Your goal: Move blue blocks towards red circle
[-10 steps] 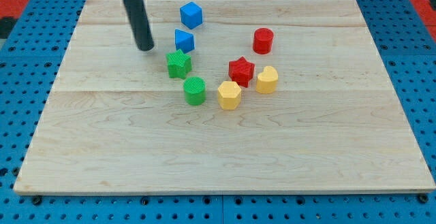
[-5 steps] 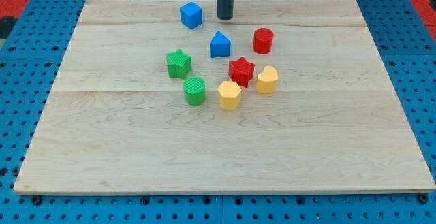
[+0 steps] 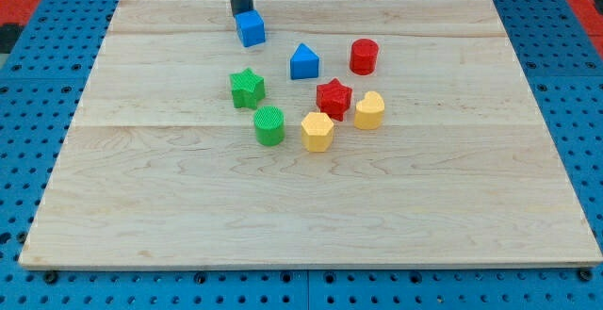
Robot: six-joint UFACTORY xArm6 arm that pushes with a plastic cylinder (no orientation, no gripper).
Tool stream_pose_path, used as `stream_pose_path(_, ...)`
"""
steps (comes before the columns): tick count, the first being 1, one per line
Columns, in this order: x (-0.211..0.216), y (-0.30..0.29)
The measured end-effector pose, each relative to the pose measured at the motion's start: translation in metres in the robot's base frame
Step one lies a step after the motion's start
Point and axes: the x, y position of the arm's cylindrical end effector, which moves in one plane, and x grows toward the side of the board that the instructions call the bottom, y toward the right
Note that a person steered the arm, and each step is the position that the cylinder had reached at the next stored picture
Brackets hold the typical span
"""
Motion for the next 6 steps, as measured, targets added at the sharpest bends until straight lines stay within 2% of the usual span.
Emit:
stream_pose_path(2,0.027,-0.055)
stream_pose_path(3,0.033,-0.009)
stream_pose_path(4,0.031,0.069)
stream_pose_path(5,0.025,0.068)
stream_pose_path(6,-0.016,0.068)
